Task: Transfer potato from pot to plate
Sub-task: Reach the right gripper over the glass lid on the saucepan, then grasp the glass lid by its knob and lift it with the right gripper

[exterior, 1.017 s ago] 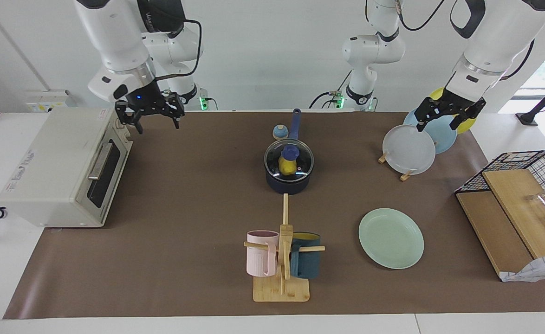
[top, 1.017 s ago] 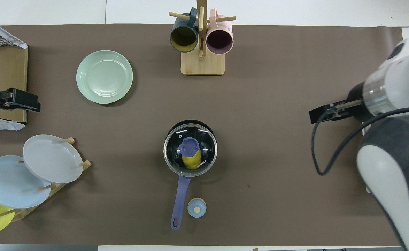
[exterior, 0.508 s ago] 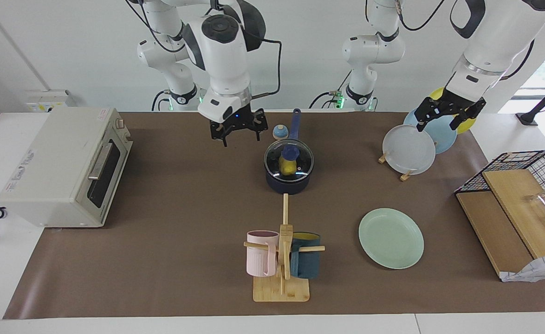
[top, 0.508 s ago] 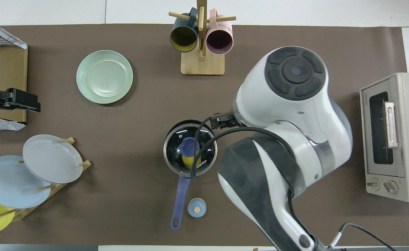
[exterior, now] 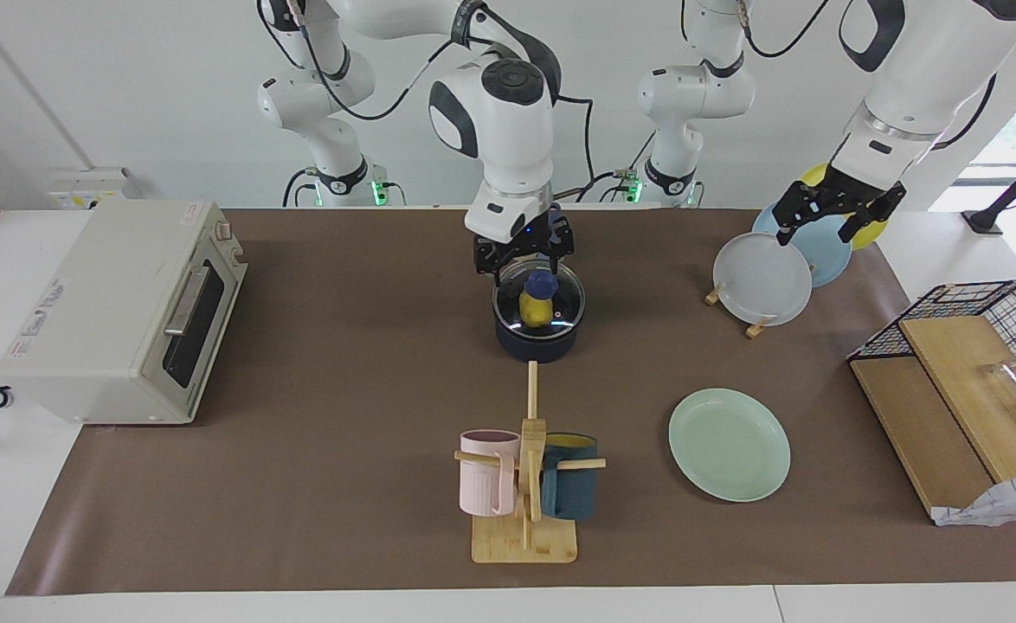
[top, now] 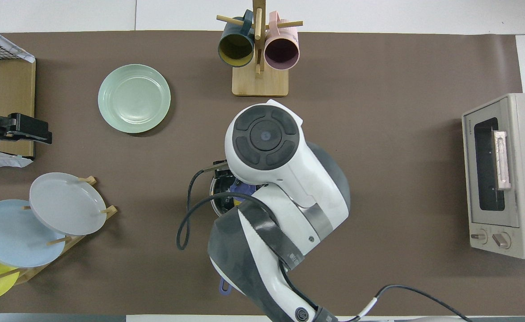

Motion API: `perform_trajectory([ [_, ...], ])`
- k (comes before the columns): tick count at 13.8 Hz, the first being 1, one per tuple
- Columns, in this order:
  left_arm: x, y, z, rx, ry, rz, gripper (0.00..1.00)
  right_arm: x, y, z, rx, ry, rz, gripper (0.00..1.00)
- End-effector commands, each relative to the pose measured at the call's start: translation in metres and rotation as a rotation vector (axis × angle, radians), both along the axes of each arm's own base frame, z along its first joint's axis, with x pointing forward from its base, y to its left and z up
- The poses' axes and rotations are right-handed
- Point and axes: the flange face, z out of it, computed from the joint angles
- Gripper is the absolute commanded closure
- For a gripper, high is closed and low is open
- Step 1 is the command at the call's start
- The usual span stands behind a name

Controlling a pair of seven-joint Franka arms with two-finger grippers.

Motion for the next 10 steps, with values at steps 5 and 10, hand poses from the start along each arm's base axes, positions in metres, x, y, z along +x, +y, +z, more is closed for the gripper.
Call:
perform_trajectory([
  [5,-0.003,0.003,0.0,0.022,0.006,0.003,0.0,-0.004,0.012,-0.056,-0.047,-0.063,0.04,0.0],
  [10,-0.003,0.003,0.0,0.022,0.006,0.003,0.0,-0.028,0.027,-0.066,-0.046,-0.05,0.028,0.0],
])
